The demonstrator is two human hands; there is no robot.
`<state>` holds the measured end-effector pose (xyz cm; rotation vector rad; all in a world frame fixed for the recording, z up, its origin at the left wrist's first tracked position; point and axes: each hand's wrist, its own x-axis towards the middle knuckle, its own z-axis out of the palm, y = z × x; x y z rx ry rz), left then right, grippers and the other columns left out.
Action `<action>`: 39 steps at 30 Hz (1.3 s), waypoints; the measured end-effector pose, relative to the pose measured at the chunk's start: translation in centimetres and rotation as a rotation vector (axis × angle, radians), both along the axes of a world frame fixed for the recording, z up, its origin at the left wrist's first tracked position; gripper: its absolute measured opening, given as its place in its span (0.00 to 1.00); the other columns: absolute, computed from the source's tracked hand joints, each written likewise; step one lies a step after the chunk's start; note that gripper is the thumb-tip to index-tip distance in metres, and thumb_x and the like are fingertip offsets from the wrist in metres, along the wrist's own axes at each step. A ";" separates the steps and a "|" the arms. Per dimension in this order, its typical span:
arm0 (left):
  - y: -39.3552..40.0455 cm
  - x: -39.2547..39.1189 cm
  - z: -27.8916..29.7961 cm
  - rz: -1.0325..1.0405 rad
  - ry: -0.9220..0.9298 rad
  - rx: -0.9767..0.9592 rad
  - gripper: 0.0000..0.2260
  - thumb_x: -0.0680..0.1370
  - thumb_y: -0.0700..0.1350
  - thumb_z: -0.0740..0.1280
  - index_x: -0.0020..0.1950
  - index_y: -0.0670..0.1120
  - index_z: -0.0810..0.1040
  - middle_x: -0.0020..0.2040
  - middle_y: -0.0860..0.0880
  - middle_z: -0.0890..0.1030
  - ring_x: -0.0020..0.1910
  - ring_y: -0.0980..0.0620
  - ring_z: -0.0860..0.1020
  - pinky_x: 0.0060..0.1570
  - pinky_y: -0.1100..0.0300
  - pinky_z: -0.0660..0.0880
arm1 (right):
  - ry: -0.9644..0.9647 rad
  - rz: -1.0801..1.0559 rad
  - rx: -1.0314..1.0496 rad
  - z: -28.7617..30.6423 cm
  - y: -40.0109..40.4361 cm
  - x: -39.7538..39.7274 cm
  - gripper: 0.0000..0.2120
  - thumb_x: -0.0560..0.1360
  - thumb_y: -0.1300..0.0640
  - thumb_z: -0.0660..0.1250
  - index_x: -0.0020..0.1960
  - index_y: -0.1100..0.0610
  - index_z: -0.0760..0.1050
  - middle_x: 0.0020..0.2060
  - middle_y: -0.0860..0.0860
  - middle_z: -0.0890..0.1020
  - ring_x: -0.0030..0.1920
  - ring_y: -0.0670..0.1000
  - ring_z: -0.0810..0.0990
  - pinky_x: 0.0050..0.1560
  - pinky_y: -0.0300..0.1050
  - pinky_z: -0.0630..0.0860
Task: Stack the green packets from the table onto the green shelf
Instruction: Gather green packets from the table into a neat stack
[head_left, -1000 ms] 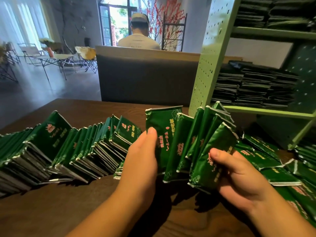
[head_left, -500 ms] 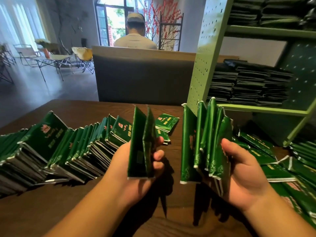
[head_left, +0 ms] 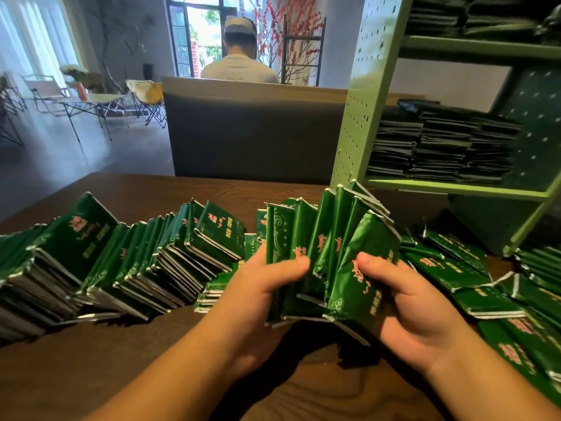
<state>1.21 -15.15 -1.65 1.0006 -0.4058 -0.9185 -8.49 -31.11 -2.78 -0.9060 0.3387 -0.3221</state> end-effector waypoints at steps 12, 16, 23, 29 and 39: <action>-0.2 0.3 0.0 0.281 -0.282 0.005 0.17 0.78 0.28 0.65 0.60 0.46 0.75 0.43 0.54 0.87 0.40 0.57 0.86 0.35 0.64 0.80 | -0.029 -0.191 -0.080 0.9 0.3 0.1 0.15 0.65 0.65 0.71 0.52 0.64 0.81 0.42 0.61 0.86 0.42 0.59 0.87 0.38 0.53 0.85; -0.2 0.4 -0.4 0.366 -0.412 0.027 0.18 0.79 0.35 0.67 0.60 0.57 0.76 0.51 0.50 0.86 0.50 0.48 0.86 0.47 0.50 0.83 | -0.008 -0.267 -0.192 1.1 0.4 0.0 0.11 0.63 0.64 0.73 0.45 0.64 0.82 0.40 0.61 0.86 0.42 0.58 0.88 0.40 0.53 0.85; -0.7 0.2 -0.5 0.328 -0.338 -0.012 0.14 0.80 0.43 0.68 0.61 0.59 0.76 0.53 0.52 0.86 0.51 0.50 0.86 0.48 0.51 0.82 | -0.125 -0.017 -0.151 1.3 1.6 -0.5 0.08 0.58 0.61 0.81 0.36 0.58 0.86 0.36 0.59 0.85 0.36 0.56 0.87 0.35 0.51 0.83; -0.5 -0.4 -0.8 0.070 -0.137 -0.096 0.24 0.70 0.55 0.72 0.65 0.52 0.77 0.59 0.42 0.85 0.56 0.40 0.84 0.49 0.46 0.82 | -0.138 0.149 -0.060 1.0 1.7 -0.6 0.35 0.41 0.58 0.89 0.48 0.61 0.86 0.46 0.65 0.86 0.42 0.61 0.87 0.38 0.57 0.83; -0.4 0.4 -0.7 0.121 -0.008 -0.151 0.27 0.70 0.46 0.73 0.68 0.42 0.76 0.59 0.35 0.83 0.58 0.33 0.82 0.58 0.34 0.78 | -0.090 0.115 -0.047 0.7 0.7 -0.3 0.38 0.43 0.60 0.89 0.52 0.64 0.84 0.45 0.65 0.85 0.41 0.61 0.87 0.38 0.55 0.83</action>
